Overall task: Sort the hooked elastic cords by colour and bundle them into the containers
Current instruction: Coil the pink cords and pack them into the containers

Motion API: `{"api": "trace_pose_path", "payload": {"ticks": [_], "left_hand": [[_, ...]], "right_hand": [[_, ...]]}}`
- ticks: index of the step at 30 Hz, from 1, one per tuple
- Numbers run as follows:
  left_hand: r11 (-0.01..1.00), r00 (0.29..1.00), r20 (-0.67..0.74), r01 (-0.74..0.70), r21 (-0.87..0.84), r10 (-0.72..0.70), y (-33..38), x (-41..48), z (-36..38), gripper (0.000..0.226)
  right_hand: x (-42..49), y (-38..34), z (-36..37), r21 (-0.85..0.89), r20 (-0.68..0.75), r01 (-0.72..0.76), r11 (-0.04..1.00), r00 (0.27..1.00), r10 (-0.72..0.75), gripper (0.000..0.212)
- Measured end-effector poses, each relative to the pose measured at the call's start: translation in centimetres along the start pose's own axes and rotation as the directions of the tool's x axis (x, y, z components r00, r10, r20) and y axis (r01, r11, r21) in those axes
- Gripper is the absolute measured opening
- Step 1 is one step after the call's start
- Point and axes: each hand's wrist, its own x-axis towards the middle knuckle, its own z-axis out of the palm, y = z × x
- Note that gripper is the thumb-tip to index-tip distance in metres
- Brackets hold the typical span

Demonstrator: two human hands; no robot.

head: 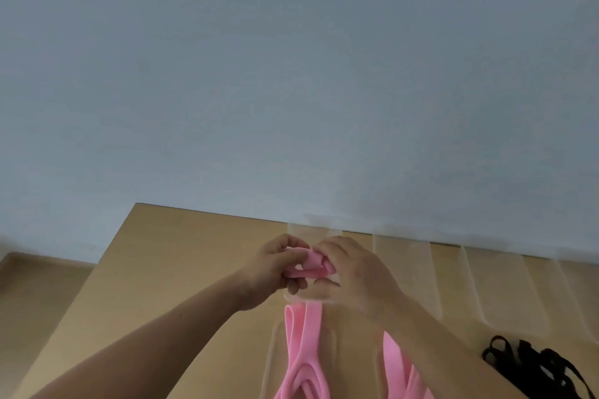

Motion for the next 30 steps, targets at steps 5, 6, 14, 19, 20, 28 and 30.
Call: {"api": "trace_pose_path", "payload": {"ticks": [5, 6, 14, 19, 20, 28, 30], "left_hand": [[0.986, 0.997, -0.069, -0.009, 0.169, 0.021, -0.3, 2.3, -0.4, 0.022], [0.938, 0.994, -0.084, -0.041, 0.345, 0.074, -0.4, 2.9, -0.5, 0.024], [0.376, 0.855, -0.128, -0.083, 0.923, 0.502, -3.5, 6.4, -2.3, 0.050], [0.402, 0.873, -0.085, -0.133, 0.906, 0.481, -4.9, 6.9, -2.3, 0.054], [0.398, 0.865, -0.071, -0.155, 0.904, 0.497, -5.0, 7.0, -2.3, 0.053], [0.297, 0.807, 0.011, -0.229, 0.927, 0.590, -4.0, 6.6, -2.3, 0.038], [0.277, 0.818, 0.018, -0.215, 0.937, 0.575, -3.9, 6.6, -2.4, 0.039]], "right_hand": [[2.0, 1.8, 1.8, -0.073, -0.100, 0.014, 0.997, 0.995, -0.022, 0.024], [2.3, 2.3, 2.0, -0.086, -0.110, -0.002, 0.996, 0.994, -0.007, 0.023], [4.7, 5.3, 3.9, -0.208, -0.032, -0.124, 0.970, 0.992, 0.120, 0.023], [5.3, 5.6, 4.5, -0.266, 0.040, -0.152, 0.952, 0.985, 0.168, 0.021], [5.4, 5.7, 4.7, -0.283, 0.055, -0.145, 0.948, 0.984, 0.167, 0.024], [6.3, 4.9, 5.8, -0.499, 0.071, -0.104, 0.860, 0.985, 0.160, 0.020], [6.2, 4.8, 5.9, -0.512, 0.076, -0.113, 0.852, 0.981, 0.176, 0.021]]}}
